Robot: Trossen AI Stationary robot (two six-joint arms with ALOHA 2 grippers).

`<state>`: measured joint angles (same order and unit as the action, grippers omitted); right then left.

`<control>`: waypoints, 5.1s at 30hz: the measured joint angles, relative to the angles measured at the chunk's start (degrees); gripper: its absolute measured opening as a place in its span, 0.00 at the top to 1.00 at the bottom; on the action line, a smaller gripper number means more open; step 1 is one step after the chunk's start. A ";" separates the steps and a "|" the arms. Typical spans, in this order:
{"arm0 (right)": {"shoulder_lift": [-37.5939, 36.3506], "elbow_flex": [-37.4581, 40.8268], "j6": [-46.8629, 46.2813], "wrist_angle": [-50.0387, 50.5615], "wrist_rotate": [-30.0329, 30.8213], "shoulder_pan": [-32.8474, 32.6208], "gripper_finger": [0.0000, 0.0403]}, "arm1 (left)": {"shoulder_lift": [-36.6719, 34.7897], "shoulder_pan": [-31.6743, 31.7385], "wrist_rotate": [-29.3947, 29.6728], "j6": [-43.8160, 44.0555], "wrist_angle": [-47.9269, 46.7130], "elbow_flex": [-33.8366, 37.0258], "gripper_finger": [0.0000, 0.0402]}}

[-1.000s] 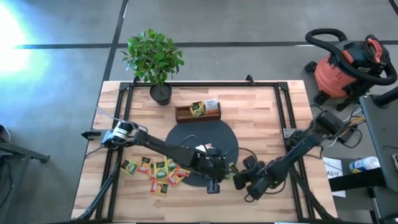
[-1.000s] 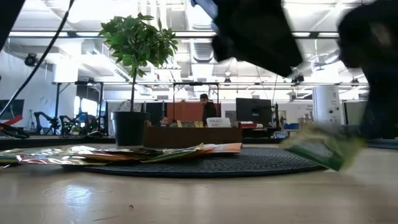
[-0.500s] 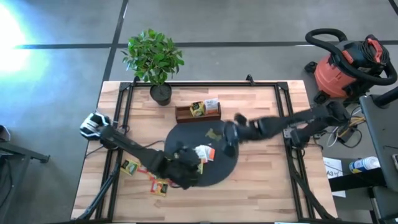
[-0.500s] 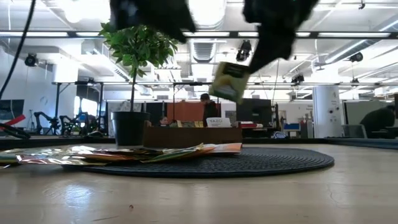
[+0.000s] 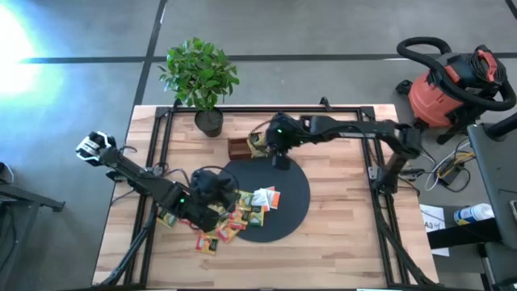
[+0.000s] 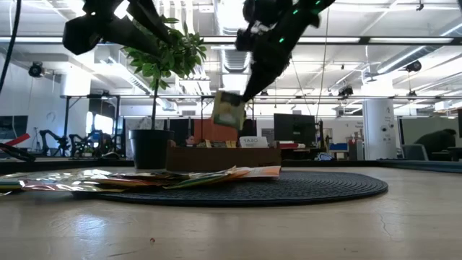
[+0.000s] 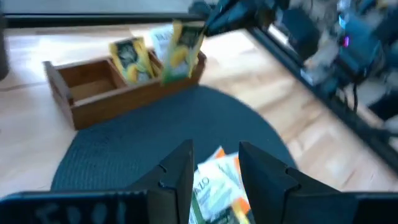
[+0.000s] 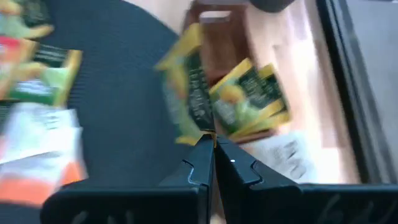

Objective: Pick & Place Tea
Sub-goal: Put the yellow tea bag into the middle slot of the wooden organizer, then put the orange tea bag into the left slot of the wooden organizer

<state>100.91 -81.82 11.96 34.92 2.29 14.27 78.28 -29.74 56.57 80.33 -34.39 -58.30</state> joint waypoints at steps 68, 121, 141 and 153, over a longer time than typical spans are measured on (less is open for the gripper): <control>-2.68 9.61 -20.06 -6.86 -19.20 -10.65 0.60 | -5.09 -8.85 -34.55 -1.63 14.70 14.79 0.74; 22.76 -2.34 -68.12 -23.09 -23.60 -18.61 0.82 | 12.53 2.49 -38.57 -13.77 40.33 21.86 0.74; 21.58 -2.30 -61.27 -16.43 -17.16 -16.99 0.98 | 12.53 2.54 -36.92 -13.70 40.42 21.62 0.74; 21.47 -2.28 -58.25 -14.78 -17.31 -16.88 0.78 | 12.53 3.26 -35.61 -13.70 40.39 21.72 0.74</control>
<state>122.39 -84.09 -46.28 20.14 -15.03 -2.61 90.80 -26.47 20.96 66.63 6.00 -36.58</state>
